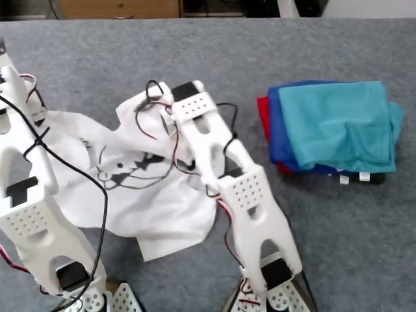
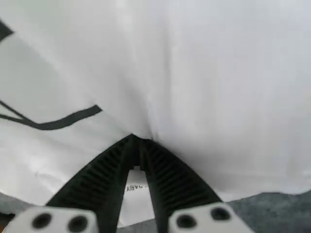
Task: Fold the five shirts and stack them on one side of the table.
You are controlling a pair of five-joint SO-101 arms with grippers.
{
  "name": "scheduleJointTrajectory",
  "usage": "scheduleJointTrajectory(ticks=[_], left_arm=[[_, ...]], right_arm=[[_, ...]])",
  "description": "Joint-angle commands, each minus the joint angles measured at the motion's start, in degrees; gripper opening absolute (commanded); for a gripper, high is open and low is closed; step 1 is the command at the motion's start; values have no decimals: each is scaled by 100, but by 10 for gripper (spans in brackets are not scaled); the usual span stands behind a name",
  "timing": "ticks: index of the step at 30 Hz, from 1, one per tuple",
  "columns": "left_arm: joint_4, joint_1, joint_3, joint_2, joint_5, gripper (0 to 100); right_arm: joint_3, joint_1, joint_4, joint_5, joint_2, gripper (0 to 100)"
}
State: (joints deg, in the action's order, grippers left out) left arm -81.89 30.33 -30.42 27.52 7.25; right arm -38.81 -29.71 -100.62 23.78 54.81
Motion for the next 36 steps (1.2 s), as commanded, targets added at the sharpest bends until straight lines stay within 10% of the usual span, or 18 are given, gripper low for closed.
scheduleJointTrajectory(ticks=[1,10,17,26,36], left_arm=[[-18,193,-220,-84,-9,19],[-1178,132,-369,-92,1363,19],[-1890,325,-18,-233,3024,19],[-1723,229,2066,-2176,3596,19],[527,123,5389,-4435,2804,19]], right_arm=[[1684,145,105,70,-752,2],[5244,-66,1319,308,-4207,2],[5191,-136,1248,299,-6053,6],[2343,-110,466,352,-5156,120],[-2949,-66,-123,369,-989,124]])
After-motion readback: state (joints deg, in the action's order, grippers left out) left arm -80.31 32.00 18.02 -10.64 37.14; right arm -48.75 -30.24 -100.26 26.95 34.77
